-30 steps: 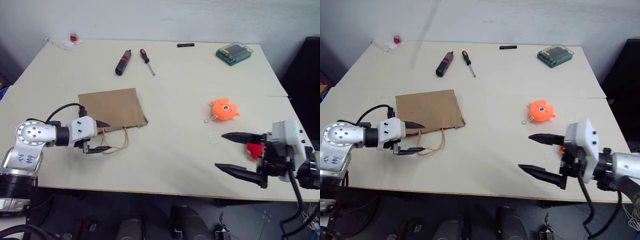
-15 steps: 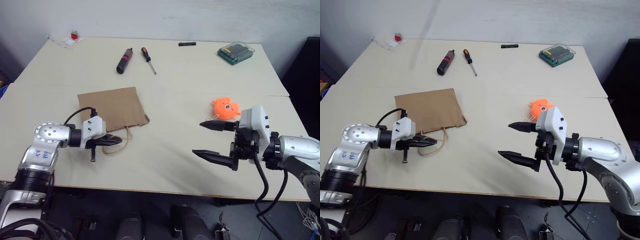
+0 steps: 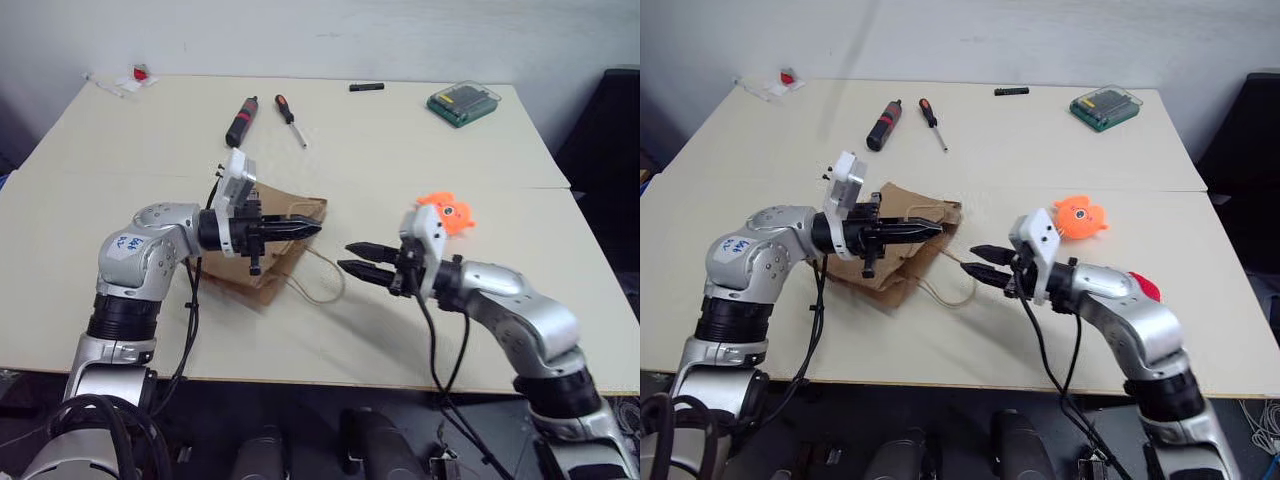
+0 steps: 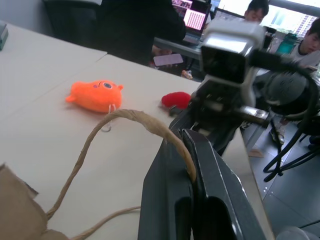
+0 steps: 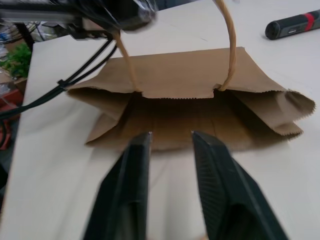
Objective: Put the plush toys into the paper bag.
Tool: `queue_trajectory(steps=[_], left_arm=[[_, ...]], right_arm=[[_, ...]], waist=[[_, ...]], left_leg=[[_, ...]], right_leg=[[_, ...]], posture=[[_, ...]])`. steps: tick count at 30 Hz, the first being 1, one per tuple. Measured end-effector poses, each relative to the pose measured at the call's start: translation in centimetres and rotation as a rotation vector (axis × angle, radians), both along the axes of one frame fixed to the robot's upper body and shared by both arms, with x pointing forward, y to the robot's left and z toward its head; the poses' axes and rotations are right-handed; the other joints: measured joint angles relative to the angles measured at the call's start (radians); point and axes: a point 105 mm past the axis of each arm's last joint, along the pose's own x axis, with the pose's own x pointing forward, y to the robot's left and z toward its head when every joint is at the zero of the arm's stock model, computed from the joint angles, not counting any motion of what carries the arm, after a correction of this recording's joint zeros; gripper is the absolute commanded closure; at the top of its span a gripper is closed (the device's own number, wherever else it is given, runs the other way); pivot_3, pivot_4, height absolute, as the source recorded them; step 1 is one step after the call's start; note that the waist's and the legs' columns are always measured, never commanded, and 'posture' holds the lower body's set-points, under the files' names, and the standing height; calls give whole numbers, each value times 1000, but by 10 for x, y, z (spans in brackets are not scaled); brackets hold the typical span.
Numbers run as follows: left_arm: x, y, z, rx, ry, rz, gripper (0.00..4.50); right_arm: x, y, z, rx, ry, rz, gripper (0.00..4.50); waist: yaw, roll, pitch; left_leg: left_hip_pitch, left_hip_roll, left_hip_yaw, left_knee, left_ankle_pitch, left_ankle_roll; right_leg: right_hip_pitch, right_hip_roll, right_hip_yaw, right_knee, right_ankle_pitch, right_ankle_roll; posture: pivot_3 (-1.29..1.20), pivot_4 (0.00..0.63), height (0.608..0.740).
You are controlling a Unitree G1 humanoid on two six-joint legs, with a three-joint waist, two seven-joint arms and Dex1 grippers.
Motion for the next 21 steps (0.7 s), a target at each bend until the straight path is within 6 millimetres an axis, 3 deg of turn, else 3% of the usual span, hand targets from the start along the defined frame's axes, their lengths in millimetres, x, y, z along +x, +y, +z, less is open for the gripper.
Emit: queue_trajectory(steps=[1,11,21], left_arm=[[-1,0,4,-17,-3,-3,4500],[-8,-7,12,-47,-3,-21,4500],[-13,-18,16,-77,-20,-32,4500]], right_arm=[[4,5,-4,1,8,1,4471],[28,43,-34,-55,39,21,4471],[46,70,-47,-334,-114,128,4471]], waist=[[-1,0,0],[-3,0,0],[-7,0,0]], left_leg=[[0,0,0,0,0,0],[-1,0,1,0,0,-1],[-2,0,1,1,1,-1]], right_leg=[[0,0,0,0,0,0],[-3,0,1,2,0,0],[-4,0,1,2,0,0]], posture=[[0,150,740],[0,150,740],[0,150,740]])
